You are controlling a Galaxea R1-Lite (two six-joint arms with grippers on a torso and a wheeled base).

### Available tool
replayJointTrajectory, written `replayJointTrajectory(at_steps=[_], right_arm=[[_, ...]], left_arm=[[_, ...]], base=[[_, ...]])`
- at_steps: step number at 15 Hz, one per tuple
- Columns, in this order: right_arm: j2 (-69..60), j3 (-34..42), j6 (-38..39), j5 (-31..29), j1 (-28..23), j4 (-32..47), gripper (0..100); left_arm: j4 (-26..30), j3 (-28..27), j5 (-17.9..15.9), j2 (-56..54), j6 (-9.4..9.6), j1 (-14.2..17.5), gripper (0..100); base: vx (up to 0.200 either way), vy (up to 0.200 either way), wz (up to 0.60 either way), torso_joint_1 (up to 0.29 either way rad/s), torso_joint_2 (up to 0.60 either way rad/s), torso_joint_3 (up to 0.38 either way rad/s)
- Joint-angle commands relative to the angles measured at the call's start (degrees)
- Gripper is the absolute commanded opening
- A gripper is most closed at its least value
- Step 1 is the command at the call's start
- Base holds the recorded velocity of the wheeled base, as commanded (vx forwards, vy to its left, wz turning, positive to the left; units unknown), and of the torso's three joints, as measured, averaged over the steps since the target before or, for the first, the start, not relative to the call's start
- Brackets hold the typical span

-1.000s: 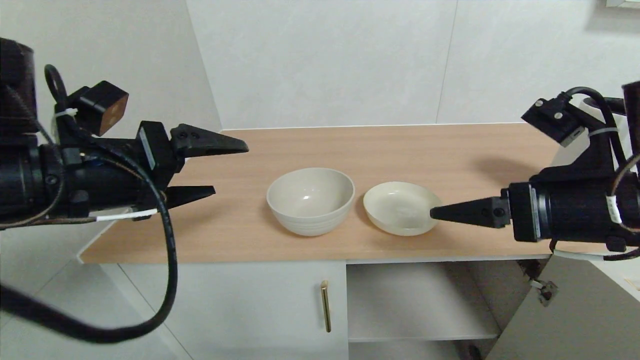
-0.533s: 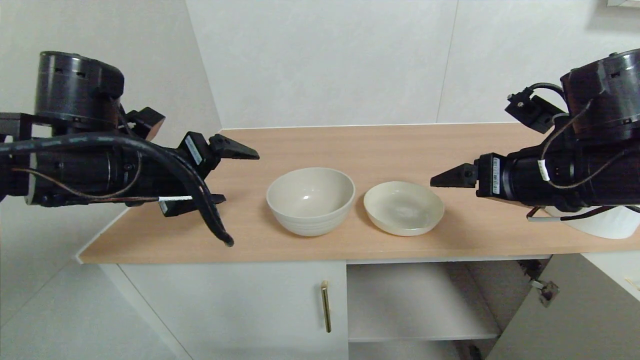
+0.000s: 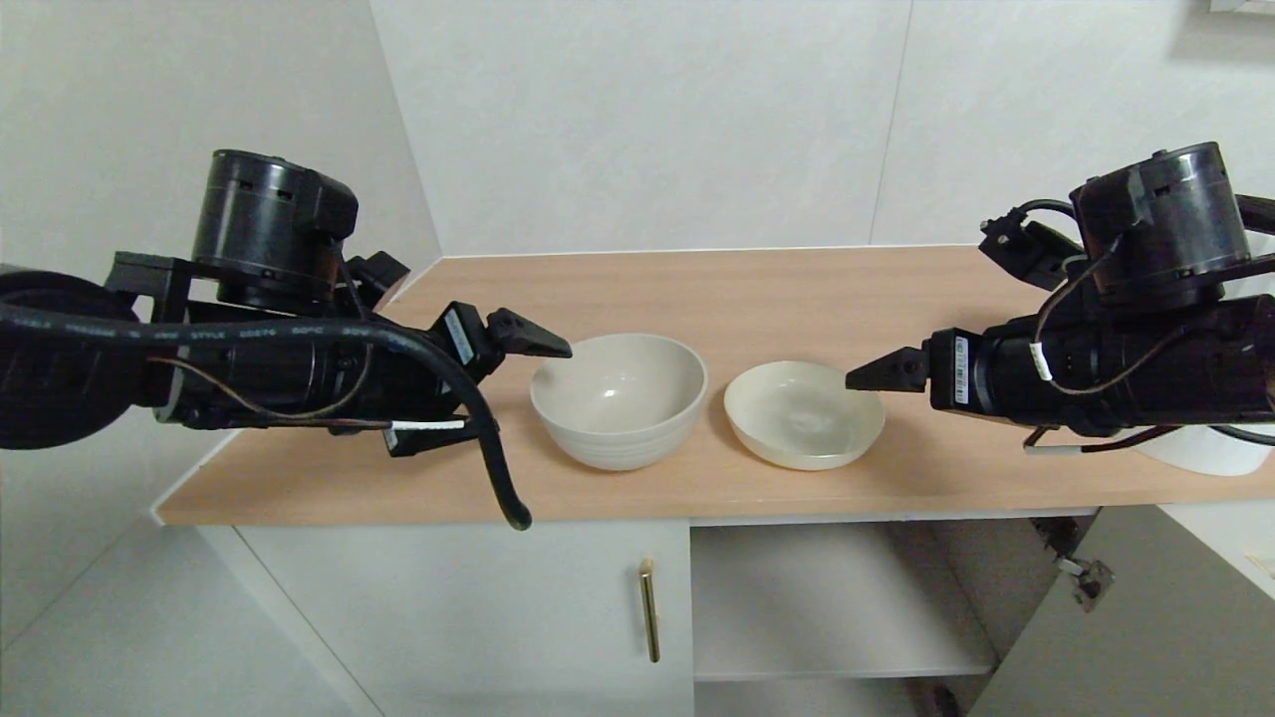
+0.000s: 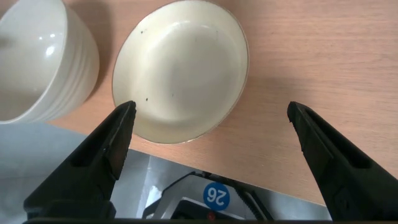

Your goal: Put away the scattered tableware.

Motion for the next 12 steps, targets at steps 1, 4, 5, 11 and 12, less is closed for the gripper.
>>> replayJointTrajectory(at_steps=[1, 4, 5, 11, 12], right_arm=[[0.21, 0.06, -0.01, 0.01, -0.02, 0.0, 100], [0.3, 0.06, -0.37, 0.01, -0.02, -0.09, 100], [0.3, 0.06, -0.37, 0.01, 0.07, -0.09, 100], [0.83, -0.03, -0.37, -0.07, -0.02, 0.0, 100], [0.83, -0.12, -0.37, -0.07, 0.07, -0.09, 100]], left_arm=[[0.02, 0.01, 0.05, 0.6, -0.02, -0.68, 100], [0.02, 0.19, -0.04, 0.69, -0.02, -0.77, 100], [0.02, 0.28, -0.04, 0.78, 0.07, -1.03, 100], [0.02, 0.28, 0.05, 1.74, -0.02, -1.21, 0], [0.02, 0.28, 0.05, 1.74, -0.02, -1.21, 0]], base=[[0.0, 0.0, 0.0, 0.0, 0.0, 0.0], [0.0, 0.0, 0.0, 0.0, 0.0, 0.0], [0.0, 0.0, 0.0, 0.0, 0.0, 0.0], [0.0, 0.0, 0.0, 0.0, 0.0, 0.0], [0.0, 0.0, 0.0, 0.0, 0.0, 0.0]])
